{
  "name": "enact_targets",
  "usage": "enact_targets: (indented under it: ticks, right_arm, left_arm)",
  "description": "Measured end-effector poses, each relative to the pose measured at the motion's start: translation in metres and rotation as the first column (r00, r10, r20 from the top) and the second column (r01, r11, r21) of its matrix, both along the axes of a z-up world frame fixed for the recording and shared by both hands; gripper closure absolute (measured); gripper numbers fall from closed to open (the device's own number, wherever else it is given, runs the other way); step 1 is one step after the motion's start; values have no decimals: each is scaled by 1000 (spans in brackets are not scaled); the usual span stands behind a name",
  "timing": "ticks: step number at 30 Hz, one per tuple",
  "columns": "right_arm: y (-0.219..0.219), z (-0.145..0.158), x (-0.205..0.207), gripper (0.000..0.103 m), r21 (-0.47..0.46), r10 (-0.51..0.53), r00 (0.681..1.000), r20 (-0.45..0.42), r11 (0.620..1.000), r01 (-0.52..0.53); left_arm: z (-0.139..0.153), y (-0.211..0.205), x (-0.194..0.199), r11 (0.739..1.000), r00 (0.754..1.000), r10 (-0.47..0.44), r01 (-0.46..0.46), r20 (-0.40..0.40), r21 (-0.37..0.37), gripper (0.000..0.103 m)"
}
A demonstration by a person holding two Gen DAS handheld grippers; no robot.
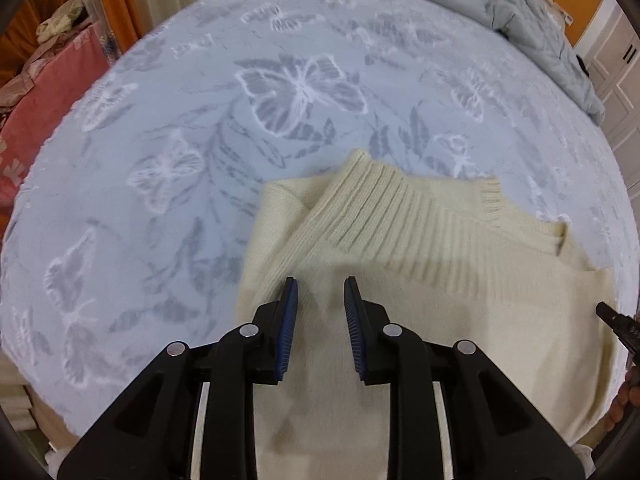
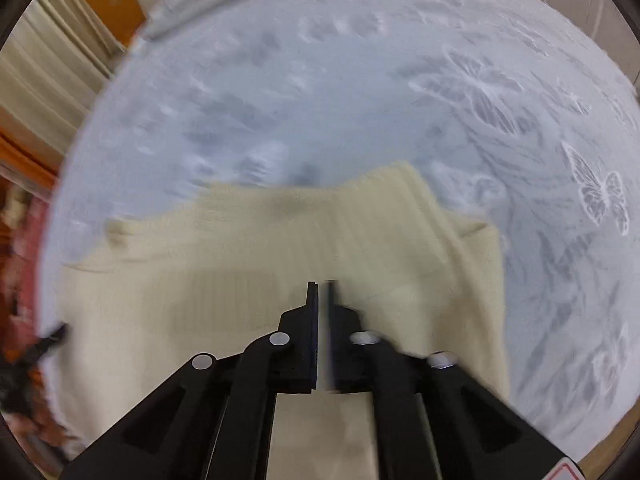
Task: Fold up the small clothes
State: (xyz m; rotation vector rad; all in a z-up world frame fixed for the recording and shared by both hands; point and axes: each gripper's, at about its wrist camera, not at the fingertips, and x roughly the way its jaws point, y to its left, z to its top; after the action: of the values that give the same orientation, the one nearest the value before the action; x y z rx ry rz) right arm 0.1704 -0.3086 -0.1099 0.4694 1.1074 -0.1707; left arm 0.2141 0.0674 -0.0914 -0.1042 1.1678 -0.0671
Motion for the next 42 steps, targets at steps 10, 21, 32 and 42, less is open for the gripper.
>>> enact_targets:
  ticks: [10, 21, 32, 42]
  right_arm:
    - [135, -1, 18, 100, -29, 284, 958, -47, 958, -285]
    - [149, 16, -6, 100, 41, 231, 973, -22, 972, -230]
    - [180, 22, 21, 100, -11, 235, 971, -38, 972, -236]
    - [171, -13, 59, 103, 0, 209, 962, -174, 977, -213]
  left_arm:
    - [4, 13, -96, 998, 1000, 4, -5, -17, -67, 59]
    - [6, 39, -114, 993, 999, 27, -30, -24, -117, 44]
    - [12, 43, -119, 994, 1000, 27, -28, -10, -109, 44]
    - [4, 64, -114, 993, 998, 60, -63, -25, -102, 44]
